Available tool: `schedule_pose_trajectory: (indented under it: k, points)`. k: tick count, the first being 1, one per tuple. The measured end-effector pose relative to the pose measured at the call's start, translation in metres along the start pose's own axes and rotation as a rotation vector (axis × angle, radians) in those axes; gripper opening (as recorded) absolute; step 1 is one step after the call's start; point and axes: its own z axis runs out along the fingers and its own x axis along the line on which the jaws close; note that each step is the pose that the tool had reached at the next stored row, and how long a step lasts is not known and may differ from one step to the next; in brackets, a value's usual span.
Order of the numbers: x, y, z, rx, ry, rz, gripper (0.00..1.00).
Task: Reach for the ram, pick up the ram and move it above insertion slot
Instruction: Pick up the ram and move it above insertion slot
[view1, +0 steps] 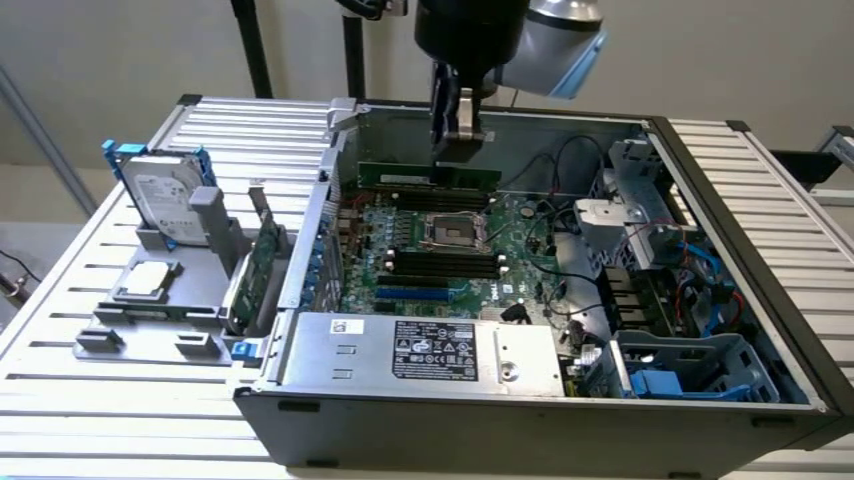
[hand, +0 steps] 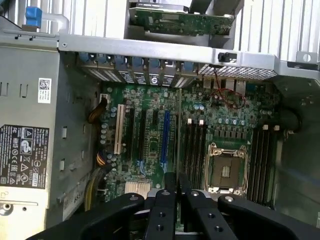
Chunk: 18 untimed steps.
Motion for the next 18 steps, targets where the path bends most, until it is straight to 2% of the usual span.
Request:
schedule_pose_trajectory:
  k: [4,9,18]
  points:
    - [-0.002,-0.0104,0.0012,0.0001,0.0008,0.005,0.14]
    - [-0.005,-0.0173,0.0016,0.0033,0.0005,0.013,0.14]
    - [-0.011,-0.0222,0.0018,0.0268,0.0012,0.02,0.14]
